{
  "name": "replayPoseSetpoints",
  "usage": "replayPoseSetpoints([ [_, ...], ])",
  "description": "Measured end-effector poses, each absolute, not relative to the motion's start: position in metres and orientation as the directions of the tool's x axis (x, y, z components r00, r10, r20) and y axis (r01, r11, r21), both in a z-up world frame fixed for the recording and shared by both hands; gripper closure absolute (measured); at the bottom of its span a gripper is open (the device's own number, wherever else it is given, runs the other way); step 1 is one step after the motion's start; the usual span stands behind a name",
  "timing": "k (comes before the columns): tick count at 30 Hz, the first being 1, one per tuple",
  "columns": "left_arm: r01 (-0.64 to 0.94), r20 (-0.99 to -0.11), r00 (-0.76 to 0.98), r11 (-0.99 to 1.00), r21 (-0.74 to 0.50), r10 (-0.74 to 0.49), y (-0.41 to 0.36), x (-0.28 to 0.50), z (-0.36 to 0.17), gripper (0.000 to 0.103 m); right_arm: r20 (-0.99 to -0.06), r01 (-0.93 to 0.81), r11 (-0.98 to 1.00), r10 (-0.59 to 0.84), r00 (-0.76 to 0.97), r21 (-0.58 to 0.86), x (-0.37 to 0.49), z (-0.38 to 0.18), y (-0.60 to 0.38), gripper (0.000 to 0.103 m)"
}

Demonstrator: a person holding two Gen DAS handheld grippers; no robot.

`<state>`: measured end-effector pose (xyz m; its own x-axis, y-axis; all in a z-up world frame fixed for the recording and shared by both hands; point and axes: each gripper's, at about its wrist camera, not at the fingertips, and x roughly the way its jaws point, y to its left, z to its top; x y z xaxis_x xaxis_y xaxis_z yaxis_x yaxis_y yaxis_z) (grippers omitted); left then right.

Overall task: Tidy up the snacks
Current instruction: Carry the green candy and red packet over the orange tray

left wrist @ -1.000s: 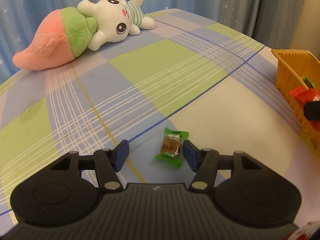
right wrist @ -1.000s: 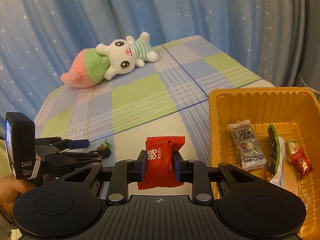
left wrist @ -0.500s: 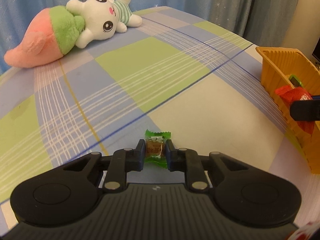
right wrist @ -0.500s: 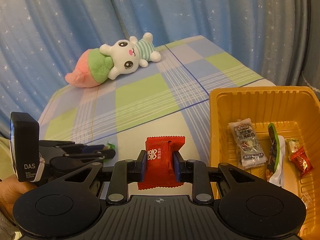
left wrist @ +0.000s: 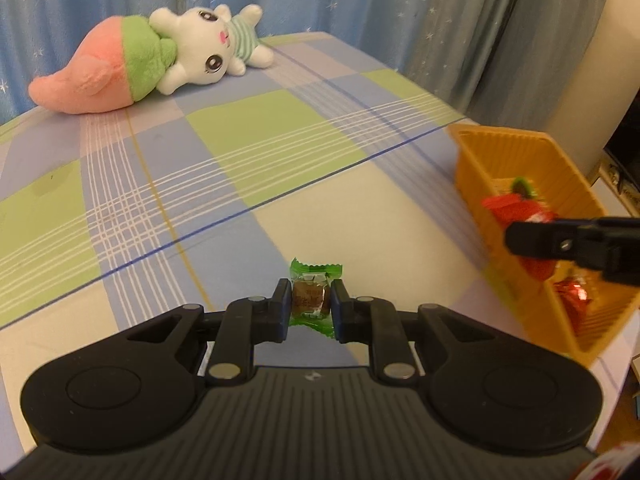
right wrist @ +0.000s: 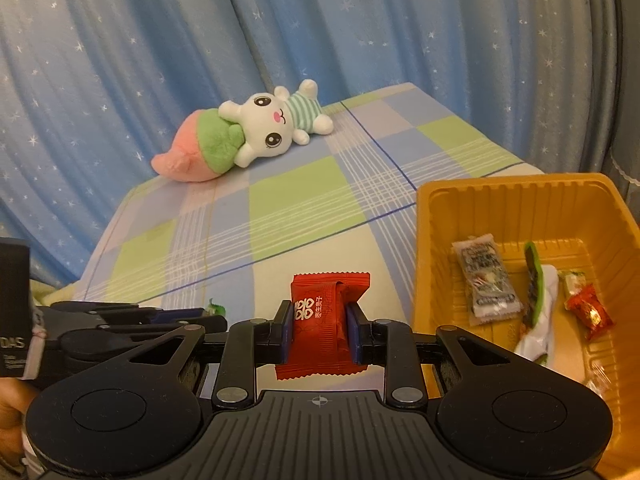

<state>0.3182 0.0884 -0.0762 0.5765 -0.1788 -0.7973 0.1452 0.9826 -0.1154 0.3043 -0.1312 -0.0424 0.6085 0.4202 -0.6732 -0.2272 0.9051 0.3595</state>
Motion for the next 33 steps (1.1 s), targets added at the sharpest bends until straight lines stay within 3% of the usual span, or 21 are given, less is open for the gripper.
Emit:
replayPoseSetpoints([
  [19,0.292,-0.748,0.58,0.939,-0.18,-0.324,-0.044,0.271,-0.033,0.085,-0.677,-0.106,0.929,0.334,0.656,0.355,0.24,-0.032,-0.246,0.075],
  [33,0.268,-0.76,0.584,0.952,-0.15,-0.284,-0.111,0.282,-0.038,0.085,-0.676,-0.111,0.927,0.339,0.654,0.357,0.244,-0.036,-0.312,0.075],
])
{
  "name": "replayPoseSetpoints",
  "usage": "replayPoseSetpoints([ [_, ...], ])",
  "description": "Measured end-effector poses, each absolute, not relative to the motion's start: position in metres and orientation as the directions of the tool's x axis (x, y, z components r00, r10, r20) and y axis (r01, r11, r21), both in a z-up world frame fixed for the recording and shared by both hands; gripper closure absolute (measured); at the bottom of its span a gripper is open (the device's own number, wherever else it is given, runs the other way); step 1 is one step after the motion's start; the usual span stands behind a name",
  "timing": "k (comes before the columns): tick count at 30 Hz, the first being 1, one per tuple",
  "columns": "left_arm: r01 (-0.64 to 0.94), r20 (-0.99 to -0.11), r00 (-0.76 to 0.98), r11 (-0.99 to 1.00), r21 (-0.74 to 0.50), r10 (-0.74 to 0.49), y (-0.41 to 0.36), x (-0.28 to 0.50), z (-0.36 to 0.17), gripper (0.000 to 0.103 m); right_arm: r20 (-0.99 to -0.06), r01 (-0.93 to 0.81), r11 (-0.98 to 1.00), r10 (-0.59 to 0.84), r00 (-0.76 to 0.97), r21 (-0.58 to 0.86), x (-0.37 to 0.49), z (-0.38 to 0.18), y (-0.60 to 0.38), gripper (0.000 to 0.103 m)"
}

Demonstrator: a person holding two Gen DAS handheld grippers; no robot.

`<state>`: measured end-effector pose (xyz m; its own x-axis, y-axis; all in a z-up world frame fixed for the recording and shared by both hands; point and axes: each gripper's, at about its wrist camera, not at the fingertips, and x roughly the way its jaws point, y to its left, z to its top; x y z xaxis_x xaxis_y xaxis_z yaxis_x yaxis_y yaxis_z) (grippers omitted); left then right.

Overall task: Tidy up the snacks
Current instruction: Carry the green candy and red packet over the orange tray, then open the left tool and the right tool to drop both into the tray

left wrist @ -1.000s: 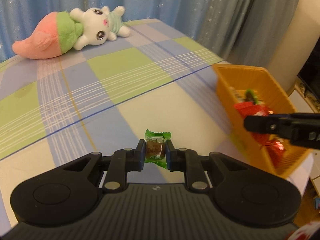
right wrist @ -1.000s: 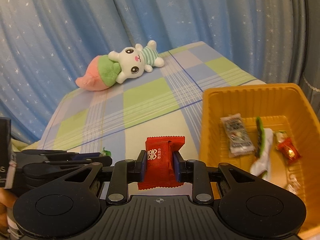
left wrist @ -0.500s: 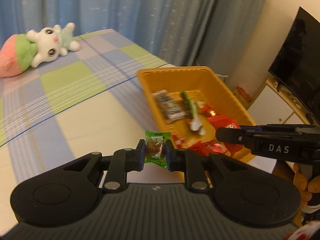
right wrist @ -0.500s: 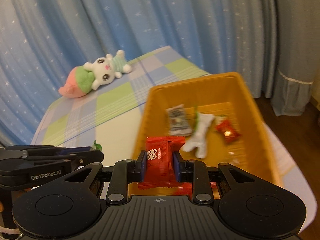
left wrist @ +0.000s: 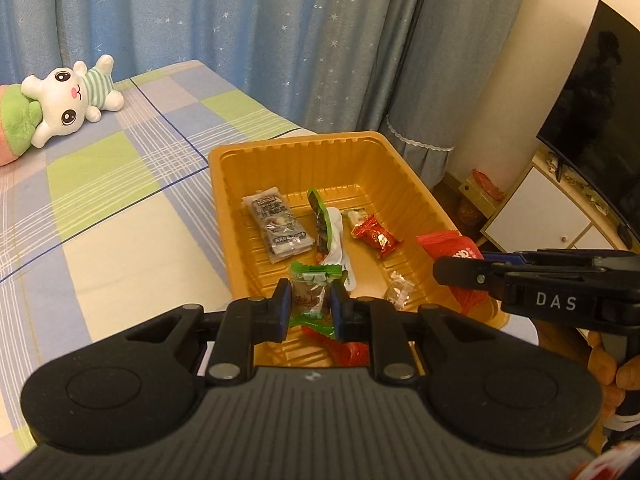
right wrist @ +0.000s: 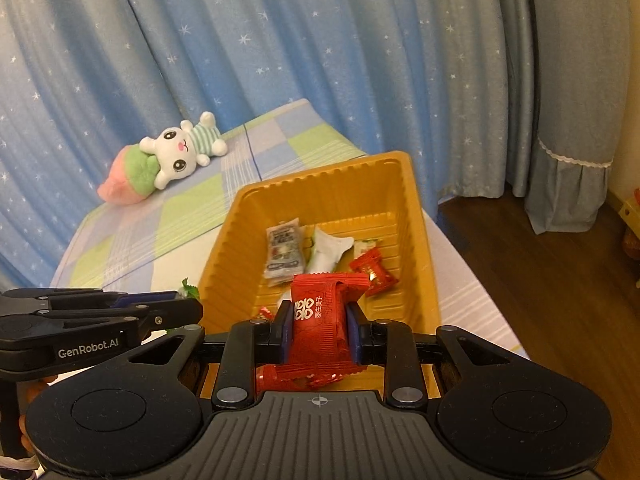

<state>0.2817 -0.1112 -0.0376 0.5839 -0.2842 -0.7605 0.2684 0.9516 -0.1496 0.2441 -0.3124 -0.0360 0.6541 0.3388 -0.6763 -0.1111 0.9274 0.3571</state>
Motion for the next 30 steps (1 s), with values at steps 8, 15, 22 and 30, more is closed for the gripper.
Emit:
replayPoseSetpoints([
  [8,0.228,-0.781,0.582,0.967,-0.112,-0.228,-0.131,0.304,-0.051,0.085,-0.673,-0.147,0.917,0.375,0.638,0.371,0.259,-0.041,-0.331,0.075],
  [15,0.203,-0.797,0.573,0.976,-0.084,-0.188,-0.141,0.323,-0.062,0.085,-0.666,-0.177,0.909,0.399,0.631,0.376,0.268,-0.042,-0.337,0.075],
  [22,0.182,-0.799,0.579,0.981,-0.071,-0.165,-0.145,0.332,-0.065,0.085,-0.663,-0.194,0.903,0.416,0.623,0.384,0.275,-0.043,-0.343,0.075],
  [30,0.162,-0.798,0.579,0.983,-0.09,-0.169,-0.145,0.321,-0.059,0.076,-0.662,-0.202,0.894,0.435,0.611,0.4,0.278,-0.045,-0.35,0.075],
])
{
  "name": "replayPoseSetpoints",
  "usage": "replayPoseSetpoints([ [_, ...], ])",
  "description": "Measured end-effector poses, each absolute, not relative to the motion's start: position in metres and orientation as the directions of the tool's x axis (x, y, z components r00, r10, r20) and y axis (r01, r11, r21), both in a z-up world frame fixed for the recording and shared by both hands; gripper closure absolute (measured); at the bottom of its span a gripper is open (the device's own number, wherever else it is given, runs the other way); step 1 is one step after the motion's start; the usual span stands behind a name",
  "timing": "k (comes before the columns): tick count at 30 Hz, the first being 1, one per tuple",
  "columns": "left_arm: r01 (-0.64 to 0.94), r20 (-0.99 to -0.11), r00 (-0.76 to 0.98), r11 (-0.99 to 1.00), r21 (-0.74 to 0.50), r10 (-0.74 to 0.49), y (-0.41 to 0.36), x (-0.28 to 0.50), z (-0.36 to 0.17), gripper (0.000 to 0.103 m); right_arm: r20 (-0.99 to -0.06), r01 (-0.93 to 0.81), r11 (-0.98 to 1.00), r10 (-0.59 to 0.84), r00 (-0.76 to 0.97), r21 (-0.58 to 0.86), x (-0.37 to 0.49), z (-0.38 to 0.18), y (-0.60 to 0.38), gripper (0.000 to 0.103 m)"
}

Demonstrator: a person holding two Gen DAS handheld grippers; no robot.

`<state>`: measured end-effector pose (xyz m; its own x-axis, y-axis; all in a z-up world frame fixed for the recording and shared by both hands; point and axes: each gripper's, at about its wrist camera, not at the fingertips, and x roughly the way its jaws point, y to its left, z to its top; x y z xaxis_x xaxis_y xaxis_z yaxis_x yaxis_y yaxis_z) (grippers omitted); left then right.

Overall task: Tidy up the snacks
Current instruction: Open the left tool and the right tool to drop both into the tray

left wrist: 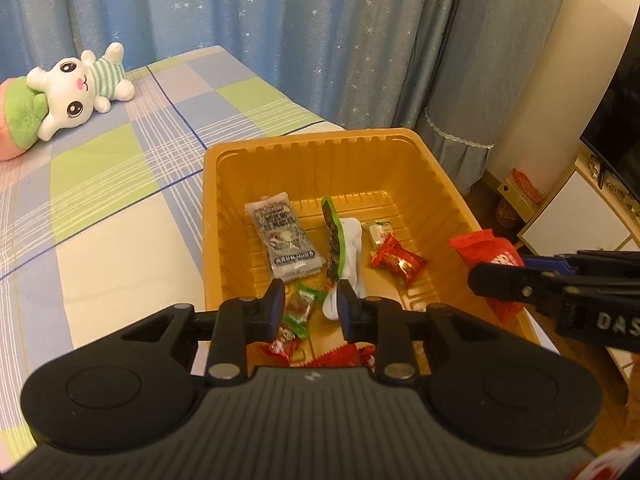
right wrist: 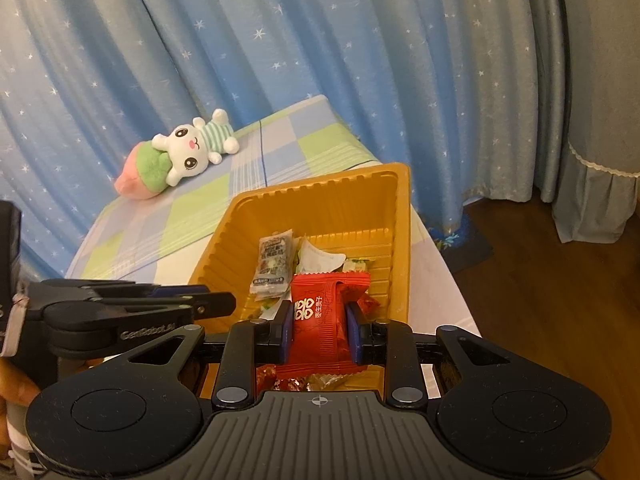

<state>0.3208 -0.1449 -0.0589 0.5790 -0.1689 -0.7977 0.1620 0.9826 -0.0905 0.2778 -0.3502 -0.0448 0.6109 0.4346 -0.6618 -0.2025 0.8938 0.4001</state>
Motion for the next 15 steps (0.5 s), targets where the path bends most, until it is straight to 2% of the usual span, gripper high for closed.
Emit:
replayPoseSetpoints([
  [5,0.125,-0.794,0.586,0.986,-0.107,-0.16,-0.139,0.304,-0.05,0.071,-0.669,-0.215,0.887,0.452,0.59,0.409,0.284,-0.05,-0.348,0.075],
  [13,0.031,-0.769,0.63,0.993,-0.112,-0.106,-0.122,0.276,-0.03,0.057,-0.651,-0.251,0.879,0.471,0.596,0.406,0.303,-0.06,-0.338,0.075],
  [15,0.012,-0.764,0.64,0.994,-0.105,-0.089,-0.117,0.268,-0.025,0.055,-0.641,-0.254,0.872,0.482,0.597,0.419,0.307,-0.061,-0.337,0.07],
])
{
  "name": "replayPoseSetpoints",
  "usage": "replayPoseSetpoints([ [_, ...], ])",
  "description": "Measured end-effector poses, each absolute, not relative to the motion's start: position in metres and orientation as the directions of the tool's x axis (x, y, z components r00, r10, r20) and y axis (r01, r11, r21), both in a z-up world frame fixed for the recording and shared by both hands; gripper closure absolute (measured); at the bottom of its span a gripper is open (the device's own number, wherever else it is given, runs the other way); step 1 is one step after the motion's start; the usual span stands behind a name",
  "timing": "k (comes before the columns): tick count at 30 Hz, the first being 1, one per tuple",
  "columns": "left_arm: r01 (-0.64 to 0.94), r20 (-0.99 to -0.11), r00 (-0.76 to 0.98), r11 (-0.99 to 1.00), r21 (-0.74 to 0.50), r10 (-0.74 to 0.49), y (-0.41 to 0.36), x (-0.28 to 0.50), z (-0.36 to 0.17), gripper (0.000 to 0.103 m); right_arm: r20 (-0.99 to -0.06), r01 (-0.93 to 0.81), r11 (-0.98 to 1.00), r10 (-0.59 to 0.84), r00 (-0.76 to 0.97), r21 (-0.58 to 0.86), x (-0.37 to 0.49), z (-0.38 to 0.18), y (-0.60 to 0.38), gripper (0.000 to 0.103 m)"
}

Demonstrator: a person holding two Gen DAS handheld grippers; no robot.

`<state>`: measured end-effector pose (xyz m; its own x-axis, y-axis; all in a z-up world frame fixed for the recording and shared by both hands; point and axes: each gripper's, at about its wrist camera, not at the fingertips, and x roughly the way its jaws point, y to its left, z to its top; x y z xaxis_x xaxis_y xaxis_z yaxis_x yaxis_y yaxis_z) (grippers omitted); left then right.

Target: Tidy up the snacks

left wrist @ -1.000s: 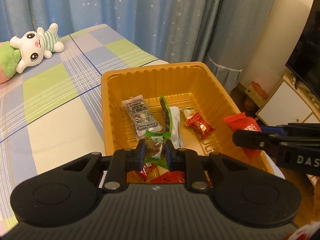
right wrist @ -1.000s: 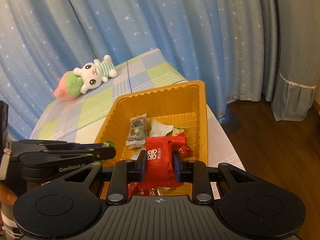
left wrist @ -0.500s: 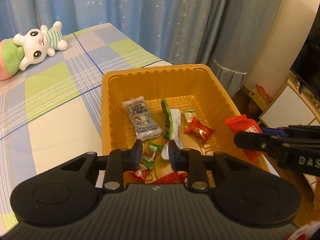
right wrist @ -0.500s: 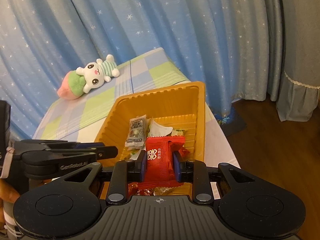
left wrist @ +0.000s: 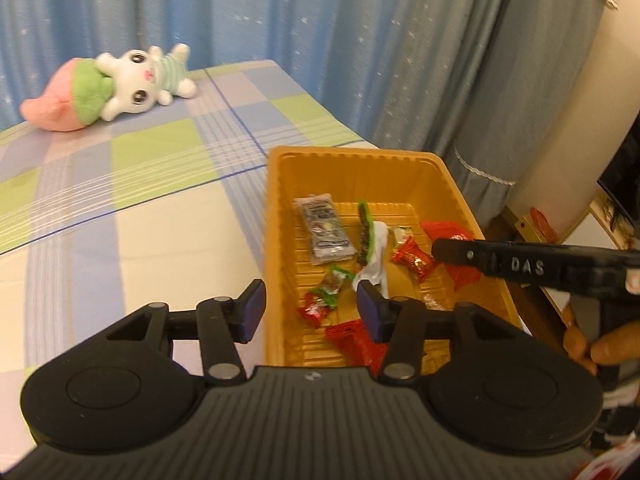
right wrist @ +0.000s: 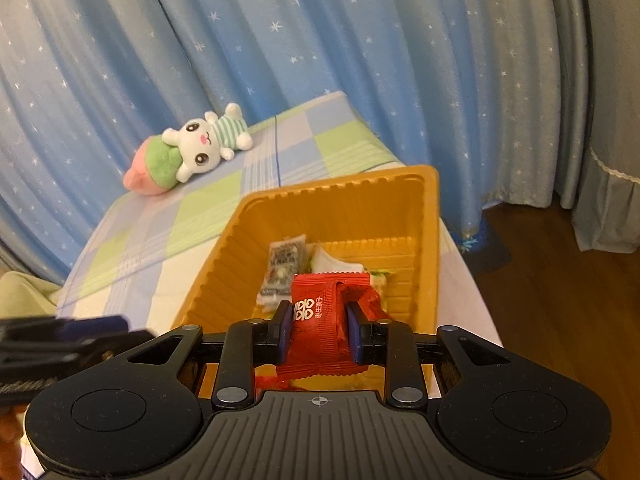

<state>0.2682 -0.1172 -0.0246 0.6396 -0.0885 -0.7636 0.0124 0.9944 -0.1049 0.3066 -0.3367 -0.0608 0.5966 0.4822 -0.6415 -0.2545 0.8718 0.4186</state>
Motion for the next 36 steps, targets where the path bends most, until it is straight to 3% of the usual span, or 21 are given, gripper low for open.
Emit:
replayPoseSetpoints([
  [3,-0.007,-0.757,0.65,0.995,-0.097,-0.069,-0.109,0.256,-0.018,0.047,-0.635,-0.23,0.875,0.471,0.613,0.427,0.304,-0.059,-0.337,0.04],
  [11,-0.033,-0.771,0.636,0.996,-0.084,-0.044,-0.086,0.23,-0.009,0.035,-0.657,-0.198,0.875,0.465,0.593,0.441,0.278,-0.052,-0.332,0.031],
  [22,-0.058,-0.818,0.575,0.996,-0.073,-0.027,-0.038,0.177,-0.011,0.033,-0.693,-0.217,0.882,0.465,0.55,0.419,0.21,-0.031,-0.273,0.017],
  [36,-0.073,-0.836,0.548,0.995,-0.066,-0.016,0.025,0.103,-0.01,0.033,-0.753,-0.266,0.897,0.441,0.488,0.353,0.132,-0.03,-0.176,0.017],
])
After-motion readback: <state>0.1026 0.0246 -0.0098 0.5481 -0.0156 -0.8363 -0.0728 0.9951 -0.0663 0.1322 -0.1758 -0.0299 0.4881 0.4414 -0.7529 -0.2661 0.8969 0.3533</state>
